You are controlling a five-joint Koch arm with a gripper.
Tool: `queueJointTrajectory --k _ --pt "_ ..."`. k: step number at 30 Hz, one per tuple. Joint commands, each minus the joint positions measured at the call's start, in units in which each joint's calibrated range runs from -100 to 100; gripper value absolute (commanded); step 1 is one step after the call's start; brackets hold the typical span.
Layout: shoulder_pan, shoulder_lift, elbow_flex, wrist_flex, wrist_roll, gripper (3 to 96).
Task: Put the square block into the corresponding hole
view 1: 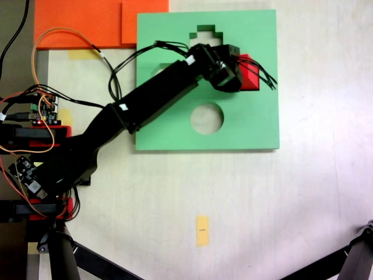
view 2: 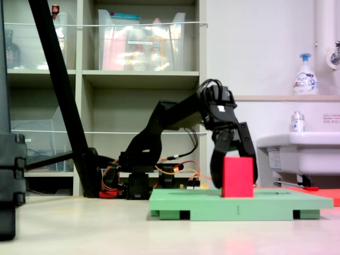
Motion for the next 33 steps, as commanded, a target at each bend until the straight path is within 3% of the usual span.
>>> queueJointTrajectory --k 1,7,14,18,23,25,33 --pt "-0.3 1.4 3.7 3.6 0.3 24.5" --pt "-0.9 3.2 3.7 5.1 0.3 30.2" --pt "-1.1 5.0 3.7 8.3 0.8 50.3" --pt "-1.1 5.0 3.8 9.6 1.5 53.6" --pt "-0.3 3.8 3.8 9.3 5.4 82.3" --pt "-0.2 1.4 3.8 8.8 5.8 89.3" --pt "0.2 -26.5 3.8 -6.6 0.4 89.3"
